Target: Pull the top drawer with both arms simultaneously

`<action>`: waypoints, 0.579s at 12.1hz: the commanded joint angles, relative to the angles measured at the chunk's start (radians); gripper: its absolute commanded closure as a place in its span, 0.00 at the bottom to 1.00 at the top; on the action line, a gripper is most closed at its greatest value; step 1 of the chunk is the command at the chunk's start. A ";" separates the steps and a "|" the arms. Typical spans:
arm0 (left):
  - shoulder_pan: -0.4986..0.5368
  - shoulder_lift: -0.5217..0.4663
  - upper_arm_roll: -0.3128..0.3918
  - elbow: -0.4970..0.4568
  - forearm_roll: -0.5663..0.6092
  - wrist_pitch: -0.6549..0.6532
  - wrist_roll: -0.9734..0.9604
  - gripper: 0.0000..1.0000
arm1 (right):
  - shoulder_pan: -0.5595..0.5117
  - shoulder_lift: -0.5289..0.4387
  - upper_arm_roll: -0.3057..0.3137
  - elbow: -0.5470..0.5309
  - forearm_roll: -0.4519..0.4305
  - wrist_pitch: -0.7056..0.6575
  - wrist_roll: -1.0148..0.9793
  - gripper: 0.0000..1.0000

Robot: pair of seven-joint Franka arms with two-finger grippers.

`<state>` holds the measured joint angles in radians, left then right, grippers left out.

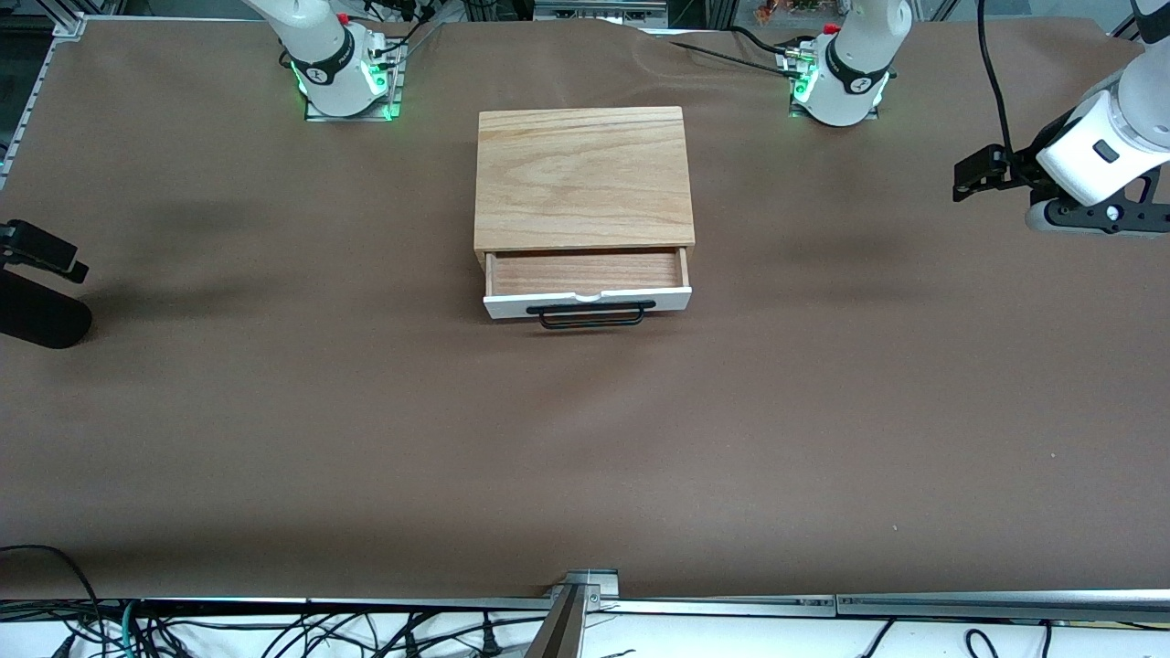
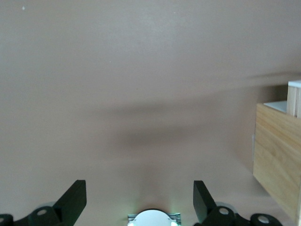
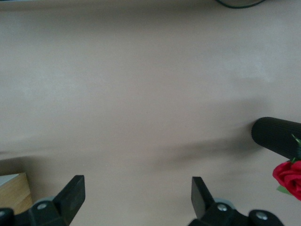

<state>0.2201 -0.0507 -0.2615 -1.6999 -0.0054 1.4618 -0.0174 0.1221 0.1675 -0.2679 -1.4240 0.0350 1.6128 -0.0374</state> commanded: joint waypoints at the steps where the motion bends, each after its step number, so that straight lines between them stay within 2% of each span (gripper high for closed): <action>1: -0.005 0.012 0.004 0.059 -0.010 -0.023 -0.038 0.00 | -0.050 -0.045 0.065 -0.070 -0.015 0.009 -0.002 0.00; 3: -0.005 0.009 0.007 0.060 -0.010 -0.032 -0.038 0.00 | -0.071 -0.030 0.098 -0.070 -0.020 0.009 -0.002 0.00; 7: -0.027 0.008 0.008 0.068 -0.002 -0.060 -0.048 0.00 | -0.065 -0.019 0.098 -0.065 -0.026 0.007 -0.001 0.00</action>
<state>0.2185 -0.0507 -0.2593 -1.6652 -0.0054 1.4318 -0.0406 0.0724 0.1637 -0.1873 -1.4769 0.0252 1.6139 -0.0374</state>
